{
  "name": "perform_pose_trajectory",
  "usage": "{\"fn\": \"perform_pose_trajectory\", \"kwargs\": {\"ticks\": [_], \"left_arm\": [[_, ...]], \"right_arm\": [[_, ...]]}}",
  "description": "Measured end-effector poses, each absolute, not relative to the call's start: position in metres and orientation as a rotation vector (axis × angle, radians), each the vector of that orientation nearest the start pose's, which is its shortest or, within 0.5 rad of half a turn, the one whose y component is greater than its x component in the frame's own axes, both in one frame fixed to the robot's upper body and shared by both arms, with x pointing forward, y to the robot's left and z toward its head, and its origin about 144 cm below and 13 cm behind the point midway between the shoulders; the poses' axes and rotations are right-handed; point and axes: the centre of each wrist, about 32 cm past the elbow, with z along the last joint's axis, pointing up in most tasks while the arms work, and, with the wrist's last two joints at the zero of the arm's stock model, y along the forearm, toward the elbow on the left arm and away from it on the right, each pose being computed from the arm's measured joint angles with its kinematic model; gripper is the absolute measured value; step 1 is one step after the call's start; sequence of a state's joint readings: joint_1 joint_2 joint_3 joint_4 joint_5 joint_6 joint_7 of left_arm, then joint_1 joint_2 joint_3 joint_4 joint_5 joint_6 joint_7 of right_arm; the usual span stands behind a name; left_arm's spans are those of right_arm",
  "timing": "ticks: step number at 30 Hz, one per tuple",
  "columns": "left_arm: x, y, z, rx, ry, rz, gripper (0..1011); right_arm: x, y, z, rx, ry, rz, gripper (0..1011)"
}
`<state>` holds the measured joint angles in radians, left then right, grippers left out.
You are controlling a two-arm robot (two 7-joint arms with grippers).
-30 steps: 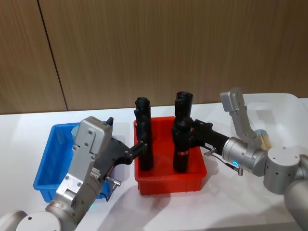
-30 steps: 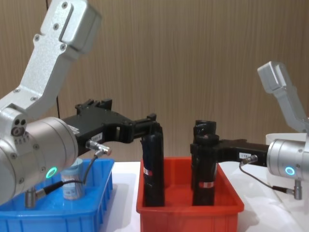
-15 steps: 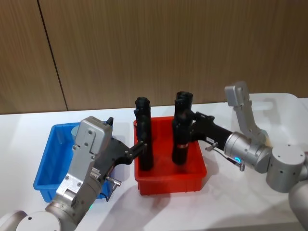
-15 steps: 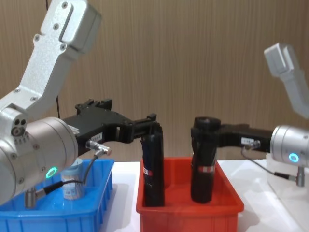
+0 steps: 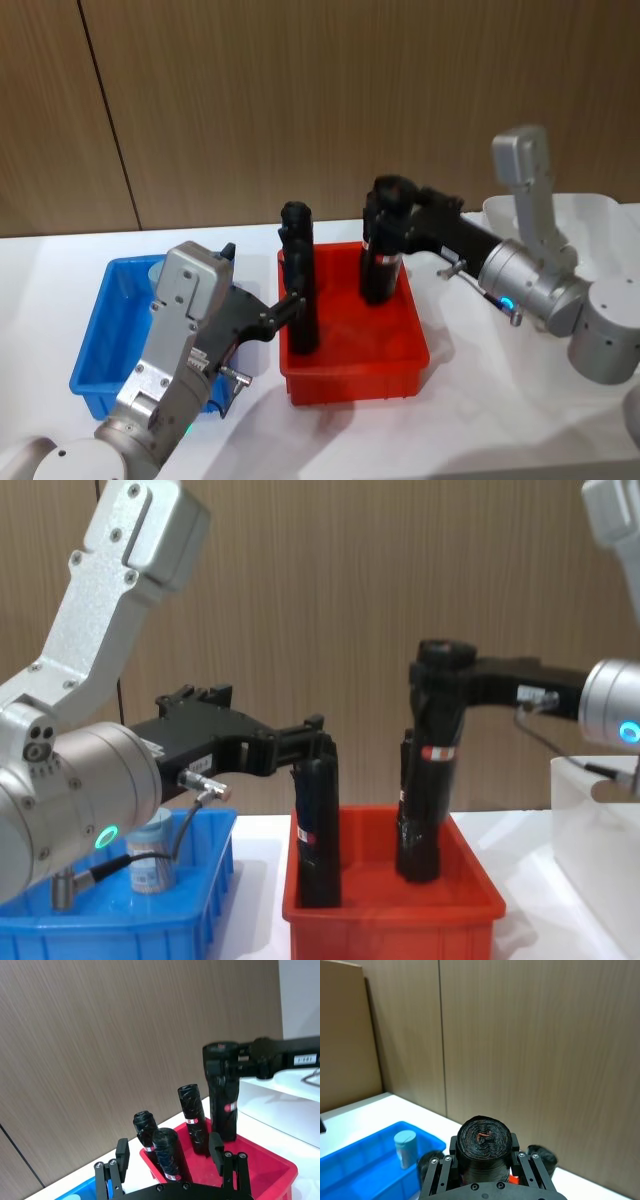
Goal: Pick the cotton swabs from the blue box and place them into the white box.
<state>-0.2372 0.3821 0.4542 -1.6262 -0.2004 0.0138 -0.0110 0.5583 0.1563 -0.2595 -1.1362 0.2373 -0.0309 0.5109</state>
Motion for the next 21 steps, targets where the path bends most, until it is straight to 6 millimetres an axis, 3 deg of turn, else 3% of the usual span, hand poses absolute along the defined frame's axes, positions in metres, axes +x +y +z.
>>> {"fn": "perform_pose_trajectory", "kwargs": {"ticks": [9,21], "left_arm": [[0.492,0.198,1.204,0.061,-0.268,1.124,1004],[0.492,0.198,1.204,0.061,-0.268,1.124,1004]], "right_arm": [[0.589,-0.222,1.243,0.06,-0.166,-0.994,538],[0.571,-0.227,1.258,0.051,-0.211,-1.149,538]]}}
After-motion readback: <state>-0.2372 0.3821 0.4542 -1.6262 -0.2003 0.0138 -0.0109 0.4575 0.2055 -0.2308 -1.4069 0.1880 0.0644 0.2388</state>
